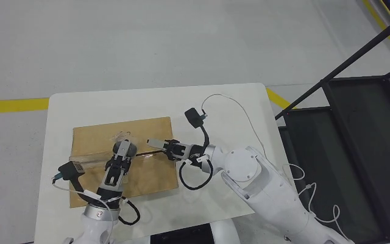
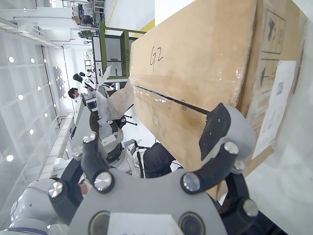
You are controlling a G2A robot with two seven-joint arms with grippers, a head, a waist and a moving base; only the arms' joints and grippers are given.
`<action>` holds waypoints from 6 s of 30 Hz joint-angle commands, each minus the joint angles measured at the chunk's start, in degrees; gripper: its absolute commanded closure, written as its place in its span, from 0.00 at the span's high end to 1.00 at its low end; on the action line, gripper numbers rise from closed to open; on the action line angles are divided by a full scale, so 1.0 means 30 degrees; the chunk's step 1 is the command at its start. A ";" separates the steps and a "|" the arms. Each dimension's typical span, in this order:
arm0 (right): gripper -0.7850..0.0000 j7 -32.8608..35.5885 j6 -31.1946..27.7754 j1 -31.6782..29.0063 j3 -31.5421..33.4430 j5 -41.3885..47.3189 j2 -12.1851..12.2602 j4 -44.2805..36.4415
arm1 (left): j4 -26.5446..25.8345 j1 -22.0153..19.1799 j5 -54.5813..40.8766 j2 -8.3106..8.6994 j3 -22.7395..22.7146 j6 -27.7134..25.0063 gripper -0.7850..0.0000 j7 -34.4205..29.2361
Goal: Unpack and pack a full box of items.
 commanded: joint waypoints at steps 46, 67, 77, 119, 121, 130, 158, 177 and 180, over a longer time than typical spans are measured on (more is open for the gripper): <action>0.74 -0.0604 0.0422 -0.0518 0.0231 0.0095 -0.0026 -0.0121 | 0.0000 0.0624 -1.0586 0.1138 -1.1383 0.1041 0.66 -0.3574; 0.47 -0.0439 0.0213 -0.0706 0.0439 0.0029 0.0011 -0.0191 | 0.0000 -0.0506 -0.4602 0.1089 -0.6228 0.2808 0.58 -0.0793; 0.45 -0.0373 -0.0278 -0.1346 0.1252 0.0232 0.0158 -0.0841 | 0.0000 0.0028 -0.4358 0.1068 -0.5953 0.2835 0.58 -0.0518; 0.54 0.2043 0.0099 0.1086 0.0204 -0.2230 0.0342 -0.3491 | 0.0000 0.1084 -0.5571 0.1105 -0.4922 0.0804 0.75 0.0106; 0.59 0.1920 0.0543 0.2114 -0.0594 -0.2159 0.0124 -0.3045 | 0.0000 0.1353 -0.6604 0.1111 -0.6056 0.0211 0.79 0.0156; 0.89 0.1916 0.3115 0.6986 -0.4300 -0.1405 -0.1170 -0.0750 | 0.0000 0.2520 -1.2455 0.1057 -1.0727 -0.0842 1.00 -0.0708; 1.00 -0.1973 0.5326 1.6137 -1.2599 0.5014 -0.9090 0.9897 | 0.4409 0.2139 -2.1475 0.0971 -1.5823 0.2626 1.00 -0.2574; 1.00 -0.4028 0.6371 1.6144 -1.2791 0.5825 -1.2409 1.4490 | 0.4409 0.2139 -2.1475 0.0971 -1.5823 0.2626 1.00 -0.2574; 1.00 -0.3912 0.6435 1.6064 -1.2747 0.5569 -1.2604 1.4769 | 0.4409 0.2139 -2.1475 0.0971 -1.5823 0.2626 1.00 -0.2574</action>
